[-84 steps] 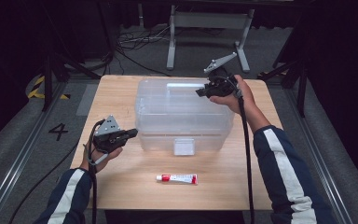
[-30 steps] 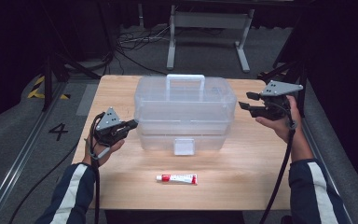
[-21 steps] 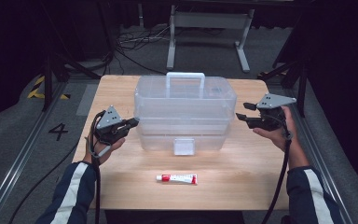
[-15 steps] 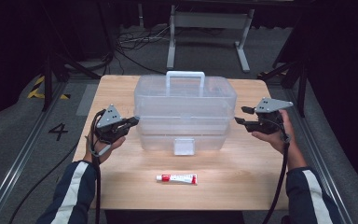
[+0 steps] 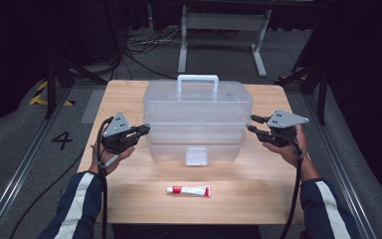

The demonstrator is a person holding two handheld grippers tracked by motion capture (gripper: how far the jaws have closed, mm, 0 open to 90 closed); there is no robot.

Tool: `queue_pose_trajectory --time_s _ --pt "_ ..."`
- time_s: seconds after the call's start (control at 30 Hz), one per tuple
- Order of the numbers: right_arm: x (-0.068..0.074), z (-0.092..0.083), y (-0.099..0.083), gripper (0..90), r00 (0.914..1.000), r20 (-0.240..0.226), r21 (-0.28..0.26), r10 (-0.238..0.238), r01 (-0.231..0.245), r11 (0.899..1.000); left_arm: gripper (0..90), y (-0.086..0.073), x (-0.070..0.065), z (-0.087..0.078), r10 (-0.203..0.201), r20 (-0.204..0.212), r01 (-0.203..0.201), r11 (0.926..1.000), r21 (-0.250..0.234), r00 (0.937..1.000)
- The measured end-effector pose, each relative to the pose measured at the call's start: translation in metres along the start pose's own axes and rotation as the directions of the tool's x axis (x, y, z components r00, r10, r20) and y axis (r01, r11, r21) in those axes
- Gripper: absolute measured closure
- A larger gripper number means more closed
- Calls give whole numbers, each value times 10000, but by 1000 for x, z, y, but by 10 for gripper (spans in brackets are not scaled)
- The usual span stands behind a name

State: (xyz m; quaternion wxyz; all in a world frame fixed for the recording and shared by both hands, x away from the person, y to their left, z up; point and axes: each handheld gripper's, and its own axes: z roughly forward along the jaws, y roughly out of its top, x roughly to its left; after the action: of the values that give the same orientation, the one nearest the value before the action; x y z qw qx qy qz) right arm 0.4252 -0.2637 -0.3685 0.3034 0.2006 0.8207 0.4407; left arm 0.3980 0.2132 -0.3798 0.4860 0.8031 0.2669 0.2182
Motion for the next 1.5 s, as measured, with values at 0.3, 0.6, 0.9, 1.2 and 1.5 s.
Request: queue_pose_trajectory --time_s 0.3,0.6,0.9,1.2,1.5 --pt "6 -1 1 661 9971 717 -624 -265 310 9976 766 -3 -10 -6 88 239 -93 9998 194 9997" --pt "10 -1 4 696 9872 1563 -1239 -326 524 9909 656 -8 -28 -5 462 1086 -532 9967 621 9930" --pt "16 -1 11 729 9741 2223 -1403 -403 729 9874 613 -16 -36 10 890 1172 -1059 9834 1474 9891" --pt "19 1 19 739 9680 2482 -1483 -382 769 9859 614 -18 -33 12 870 1368 -1059 9848 1375 9868" --pt "16 0 27 749 9657 2589 -1625 -198 637 9846 593 -15 -35 16 1081 1576 -1306 9814 1405 9816"
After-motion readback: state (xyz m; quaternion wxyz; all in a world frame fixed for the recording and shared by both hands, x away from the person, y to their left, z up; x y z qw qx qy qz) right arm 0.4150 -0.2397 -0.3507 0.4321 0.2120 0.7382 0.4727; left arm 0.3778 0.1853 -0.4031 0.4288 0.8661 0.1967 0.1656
